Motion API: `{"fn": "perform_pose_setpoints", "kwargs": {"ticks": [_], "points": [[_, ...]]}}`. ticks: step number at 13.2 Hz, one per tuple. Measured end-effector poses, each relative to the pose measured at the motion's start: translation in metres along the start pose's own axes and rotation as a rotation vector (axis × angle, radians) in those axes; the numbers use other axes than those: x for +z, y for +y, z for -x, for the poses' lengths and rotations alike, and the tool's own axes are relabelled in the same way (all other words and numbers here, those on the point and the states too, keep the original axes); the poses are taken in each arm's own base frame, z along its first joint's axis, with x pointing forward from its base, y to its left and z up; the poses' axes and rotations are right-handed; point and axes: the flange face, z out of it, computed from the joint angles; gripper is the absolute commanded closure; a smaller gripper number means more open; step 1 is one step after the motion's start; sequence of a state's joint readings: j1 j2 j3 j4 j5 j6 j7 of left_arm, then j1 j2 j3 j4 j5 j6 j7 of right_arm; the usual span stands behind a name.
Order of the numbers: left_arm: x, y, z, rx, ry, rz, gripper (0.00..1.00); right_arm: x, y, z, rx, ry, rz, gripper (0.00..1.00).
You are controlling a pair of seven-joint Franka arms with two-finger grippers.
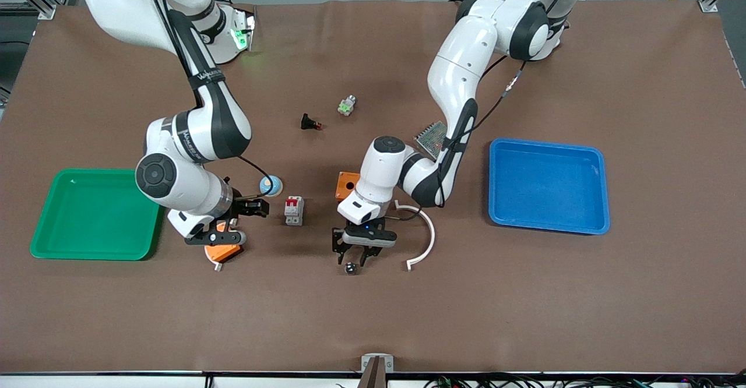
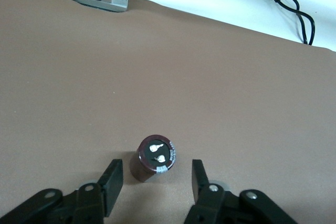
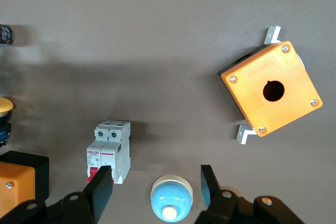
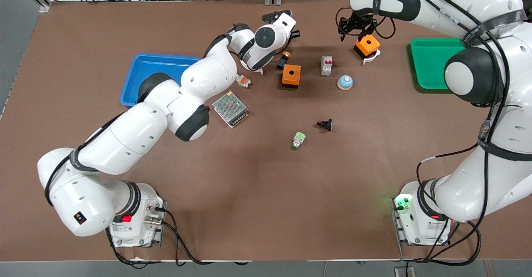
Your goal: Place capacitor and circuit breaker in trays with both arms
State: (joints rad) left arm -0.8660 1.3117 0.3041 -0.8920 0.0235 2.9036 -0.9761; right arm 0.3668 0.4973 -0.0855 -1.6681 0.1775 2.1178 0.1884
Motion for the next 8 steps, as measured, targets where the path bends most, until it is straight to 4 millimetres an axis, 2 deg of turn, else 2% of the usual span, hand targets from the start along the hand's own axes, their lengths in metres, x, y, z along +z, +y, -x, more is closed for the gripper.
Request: {"fn": "perform_pose_setpoints", "kwargs": {"ticks": [8], "points": [[0.0007, -0.0025, -0.002, -0.002, 0.003, -0.004, 0.47, 0.0003, 0.0, -0.0002, 0.003, 0.001, 0.0, 0.24]]}}
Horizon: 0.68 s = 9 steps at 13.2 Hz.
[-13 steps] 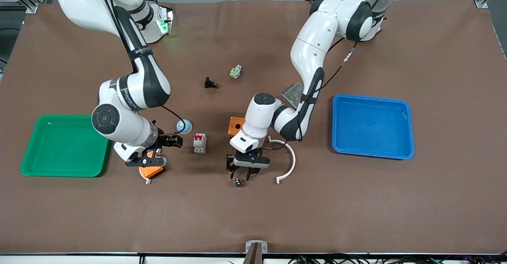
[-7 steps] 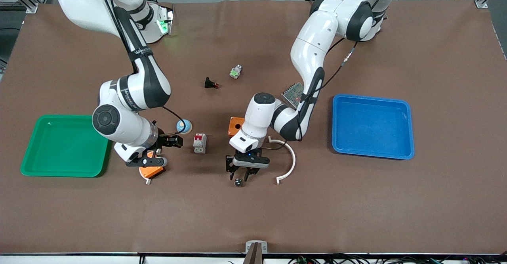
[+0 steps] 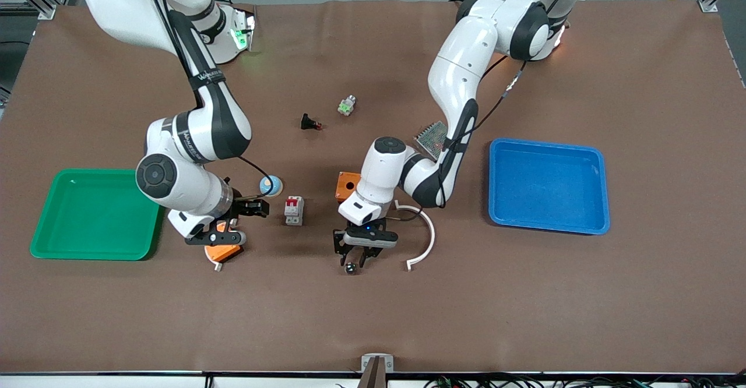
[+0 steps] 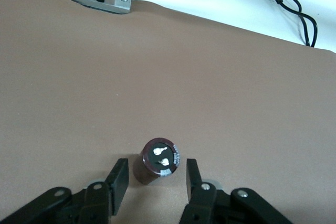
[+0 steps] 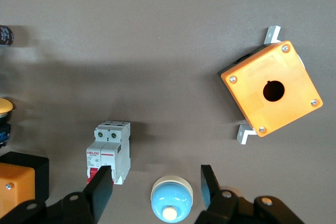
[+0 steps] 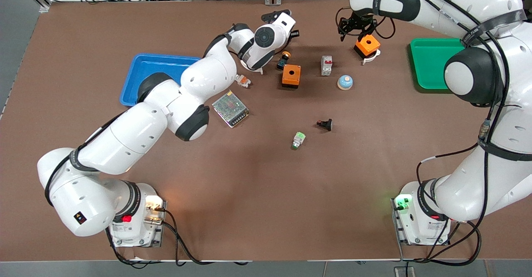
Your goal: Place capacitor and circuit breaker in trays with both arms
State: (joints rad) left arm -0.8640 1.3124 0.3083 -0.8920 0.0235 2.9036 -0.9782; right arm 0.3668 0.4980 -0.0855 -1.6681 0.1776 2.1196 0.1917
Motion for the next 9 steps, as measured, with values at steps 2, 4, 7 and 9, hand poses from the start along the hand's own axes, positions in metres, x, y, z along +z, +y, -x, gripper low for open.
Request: {"fn": "perform_pose_setpoints", "kwargs": {"ticks": [2, 4, 7, 9], "points": [[0.0001, -0.0002, -0.0002, 0.0, 0.0, 0.0, 0.51, 0.0, 0.0, -0.0001, 0.0, 0.001, 0.0, 0.24], [0.0004, -0.0005, 0.0002, 0.0, 0.0, -0.001, 0.52, 0.0, 0.0, -0.0001, 0.001, 0.001, 0.0, 0.24], [0.0006, -0.0006, 0.0004, 0.0, 0.0, -0.001, 0.55, -0.0001, 0.0, -0.0002, 0.001, 0.001, 0.0, 0.24], [0.0006, -0.0006, 0.0004, -0.001, 0.0, -0.001, 0.56, -0.0001, 0.0, -0.0002, 0.001, 0.002, 0.0, 0.24]]}}
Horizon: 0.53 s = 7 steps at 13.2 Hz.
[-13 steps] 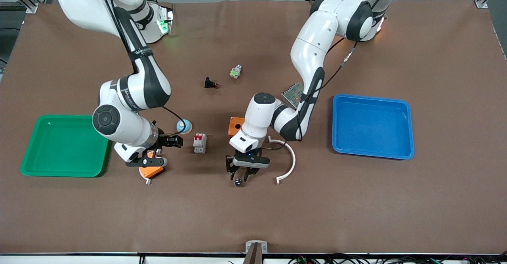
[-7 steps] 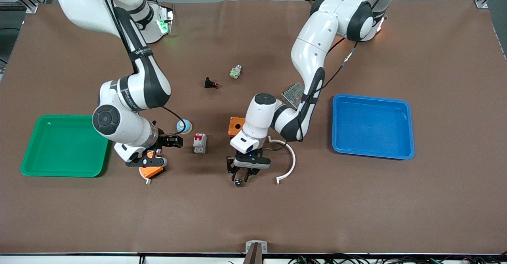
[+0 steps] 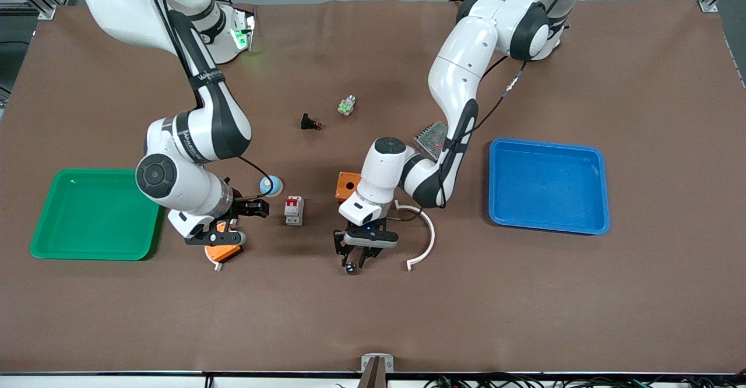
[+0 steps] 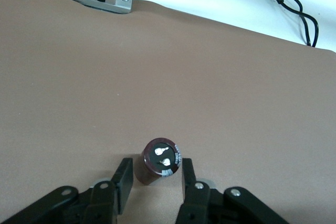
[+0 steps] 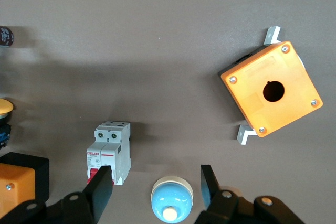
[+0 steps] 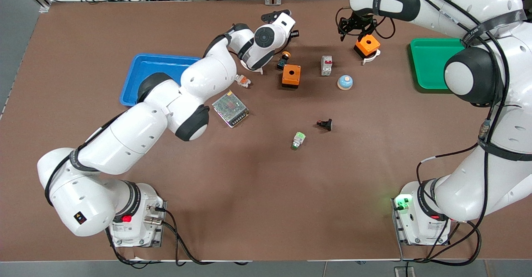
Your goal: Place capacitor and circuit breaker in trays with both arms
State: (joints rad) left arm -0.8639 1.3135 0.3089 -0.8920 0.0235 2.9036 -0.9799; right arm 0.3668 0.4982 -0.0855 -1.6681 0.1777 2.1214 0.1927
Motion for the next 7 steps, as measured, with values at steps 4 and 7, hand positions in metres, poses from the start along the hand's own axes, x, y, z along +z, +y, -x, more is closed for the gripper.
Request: {"fn": "perform_pose_setpoints", "kwargs": {"ticks": [4, 7], "points": [[0.0, 0.0, 0.0, -0.003, 0.0, 0.0, 0.61, 0.001, -0.0001, -0.0002, 0.0, 0.001, 0.0, 0.24], [-0.0001, 0.0001, -0.0001, -0.019, 0.0, 0.0, 0.64, 0.0024, -0.0004, -0.0005, 0.0, 0.001, 0.0, 0.24]]}}
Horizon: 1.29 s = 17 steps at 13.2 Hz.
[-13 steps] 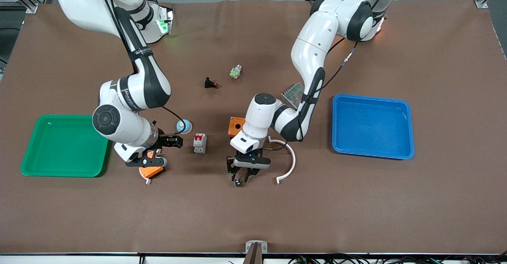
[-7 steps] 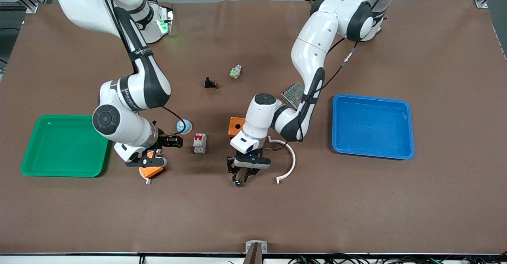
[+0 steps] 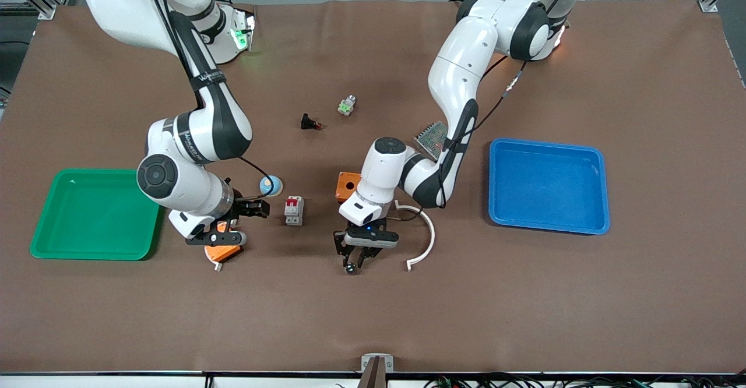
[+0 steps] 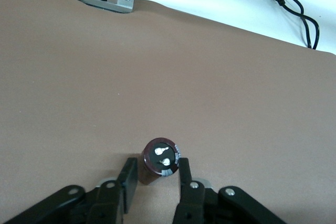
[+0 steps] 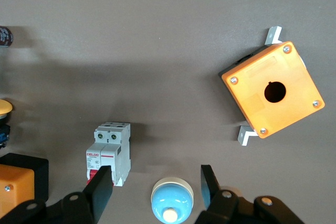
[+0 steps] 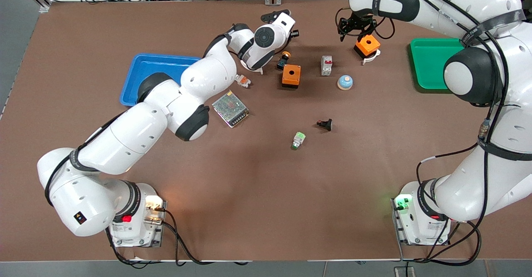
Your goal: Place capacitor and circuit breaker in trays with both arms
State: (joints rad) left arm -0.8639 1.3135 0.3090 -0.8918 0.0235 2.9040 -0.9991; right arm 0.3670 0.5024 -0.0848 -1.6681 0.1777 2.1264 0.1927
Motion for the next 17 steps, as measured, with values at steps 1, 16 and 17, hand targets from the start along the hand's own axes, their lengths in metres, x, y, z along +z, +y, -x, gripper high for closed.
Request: {"fn": "perform_pose_setpoints", "kwargs": {"ticks": [1, 16, 17], "points": [[0.0, 0.0, 0.0, -0.003, 0.0, 0.0, 0.65, 0.0002, -0.0001, 0.0, 0.0, 0.0, 0.0, 0.24], [-0.0014, -0.0028, -0.0084, -0.029, 0.02, -0.005, 0.56, 0.0001, -0.0004, 0.0, 0.0, 0.001, 0.0, 0.23], [-0.0014, -0.0031, -0.0091, -0.028, 0.021, -0.006, 0.45, 0.0, -0.0012, -0.0001, 0.008, 0.002, -0.002, 0.23]]}}
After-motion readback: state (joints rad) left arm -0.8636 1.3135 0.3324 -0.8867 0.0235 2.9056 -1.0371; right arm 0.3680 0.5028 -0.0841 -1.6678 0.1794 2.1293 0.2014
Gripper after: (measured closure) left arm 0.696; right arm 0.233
